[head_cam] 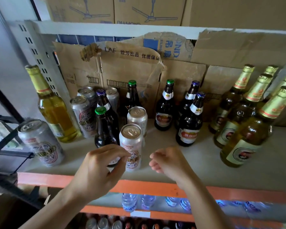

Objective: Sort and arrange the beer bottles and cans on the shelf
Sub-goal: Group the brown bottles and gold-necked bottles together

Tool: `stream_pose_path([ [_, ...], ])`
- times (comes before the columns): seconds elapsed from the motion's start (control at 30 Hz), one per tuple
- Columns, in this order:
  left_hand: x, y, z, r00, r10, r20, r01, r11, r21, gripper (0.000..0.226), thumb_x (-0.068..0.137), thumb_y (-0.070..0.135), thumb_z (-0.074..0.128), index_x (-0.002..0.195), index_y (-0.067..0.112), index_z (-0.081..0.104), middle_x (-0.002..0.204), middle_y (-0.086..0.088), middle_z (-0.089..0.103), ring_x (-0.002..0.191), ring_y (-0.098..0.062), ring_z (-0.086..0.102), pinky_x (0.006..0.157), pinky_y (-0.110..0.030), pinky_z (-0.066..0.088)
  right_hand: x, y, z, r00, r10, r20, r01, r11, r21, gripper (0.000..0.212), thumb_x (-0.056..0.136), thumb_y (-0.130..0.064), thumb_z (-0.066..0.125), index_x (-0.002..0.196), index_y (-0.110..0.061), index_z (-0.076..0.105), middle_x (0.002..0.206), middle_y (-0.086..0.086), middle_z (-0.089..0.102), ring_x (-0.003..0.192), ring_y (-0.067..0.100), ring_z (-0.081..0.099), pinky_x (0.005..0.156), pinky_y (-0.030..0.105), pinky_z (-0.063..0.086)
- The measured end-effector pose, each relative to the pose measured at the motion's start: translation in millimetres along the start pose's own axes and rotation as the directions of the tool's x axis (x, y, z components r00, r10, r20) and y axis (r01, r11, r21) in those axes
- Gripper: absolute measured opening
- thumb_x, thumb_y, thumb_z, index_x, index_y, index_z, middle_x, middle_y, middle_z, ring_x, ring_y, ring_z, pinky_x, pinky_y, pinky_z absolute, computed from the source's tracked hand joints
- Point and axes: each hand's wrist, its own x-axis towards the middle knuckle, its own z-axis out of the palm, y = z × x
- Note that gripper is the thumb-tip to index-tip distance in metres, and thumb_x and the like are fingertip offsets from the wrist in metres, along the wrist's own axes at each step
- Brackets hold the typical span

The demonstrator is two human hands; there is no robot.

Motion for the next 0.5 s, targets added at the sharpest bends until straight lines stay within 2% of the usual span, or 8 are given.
stream_pose_path([
  [0.07, -6.1, -8.5, -6.7, 0.998, -0.048, 0.031, 0.049, 0.998, -0.029, 0.021, 0.084, 0.023, 0.057, 0.085, 0.013, 0.075, 0.081, 0.012, 0.072, 0.075, 0.005, 0.066, 0.065, -0.013, 0.051, -8.4, -8.1, -0.5, 0.999, -0.044, 0.020, 0.043, 0.998, 0.036, 0.024, 0.091, -0.008, 0.057, 0.070, -0.003, 0.067, 0.068, 0.017, 0.070, 0.059, 0.018, 0.061, 0.062, 0.033, 0.049],
  [0.13, -13.1, -19.3, -12.0, 0.993, -0.098, 0.066, 0.101, 0.994, -0.039, 0.021, 0.083, 0.025, 0.057, 0.083, 0.016, 0.075, 0.076, 0.016, 0.071, 0.069, 0.005, 0.065, 0.062, -0.009, 0.049, -16.2, -21.3, 1.0, 0.989, -0.148, 0.014, 0.146, 0.987, 0.067, 0.027, 0.093, -0.008, 0.059, 0.068, 0.000, 0.066, 0.069, 0.020, 0.070, 0.059, 0.019, 0.062, 0.061, 0.034, 0.049],
  [0.23, -26.6, -41.5, -17.2, 0.970, -0.224, 0.094, 0.230, 0.972, -0.050, 0.024, 0.079, 0.031, 0.056, 0.081, 0.018, 0.076, 0.075, 0.016, 0.072, 0.066, 0.003, 0.066, 0.059, -0.013, 0.051, -25.9, -46.7, 8.5, 0.950, -0.302, -0.081, 0.312, 0.936, 0.165, 0.020, 0.092, -0.004, 0.060, 0.076, -0.003, 0.070, 0.066, 0.014, 0.070, 0.057, 0.018, 0.065, 0.056, 0.030, 0.053],
  [0.3, -34.8, -56.7, -20.3, 0.945, -0.306, 0.113, 0.308, 0.951, -0.001, 0.031, 0.077, 0.038, 0.052, 0.080, 0.019, 0.076, 0.072, 0.016, 0.072, 0.066, 0.004, 0.066, 0.059, -0.012, 0.051, -30.2, -66.9, 15.7, 0.899, -0.410, -0.154, 0.434, 0.882, 0.182, 0.015, 0.091, -0.008, 0.063, 0.077, -0.010, 0.070, 0.066, 0.011, 0.071, 0.057, 0.019, 0.067, 0.056, 0.030, 0.055],
  [0.4, -47.2, -75.6, -23.4, 0.909, -0.394, 0.136, 0.389, 0.919, 0.057, 0.035, 0.076, 0.043, 0.051, 0.077, 0.019, 0.077, 0.065, 0.023, 0.067, 0.069, 0.007, 0.064, 0.060, -0.007, 0.048, -30.5, -97.4, 31.0, 0.791, -0.563, -0.240, 0.588, 0.808, 0.043, 0.008, 0.086, -0.020, 0.063, 0.083, -0.018, 0.070, 0.071, 0.003, 0.073, 0.067, 0.015, 0.070, 0.066, 0.031, 0.058],
  [0.47, -56.0, -86.5, -24.3, 0.889, -0.430, 0.155, 0.423, 0.903, 0.077, 0.021, 0.080, 0.033, 0.061, 0.079, 0.019, 0.077, 0.064, 0.028, 0.065, 0.072, 0.008, 0.064, 0.062, -0.007, 0.048, -25.0, -118.1, 45.0, 0.748, -0.615, -0.249, 0.601, 0.787, -0.139, 0.011, 0.086, -0.020, 0.067, 0.095, -0.014, 0.071, 0.085, 0.000, 0.074, 0.078, 0.008, 0.070, 0.074, 0.025, 0.056],
  [0.5, -60.0, -91.1, -24.6, 0.887, -0.431, 0.168, 0.422, 0.902, 0.087, 0.014, 0.082, 0.023, 0.065, 0.081, 0.019, 0.078, 0.063, 0.033, 0.063, 0.073, 0.009, 0.064, 0.063, -0.007, 0.048, -22.2, -128.5, 53.1, 0.751, -0.617, -0.235, 0.571, 0.786, -0.236, 0.016, 0.086, -0.019, 0.067, 0.099, -0.011, 0.070, 0.090, 0.002, 0.074, 0.081, 0.009, 0.070, 0.076, 0.023, 0.055],
])
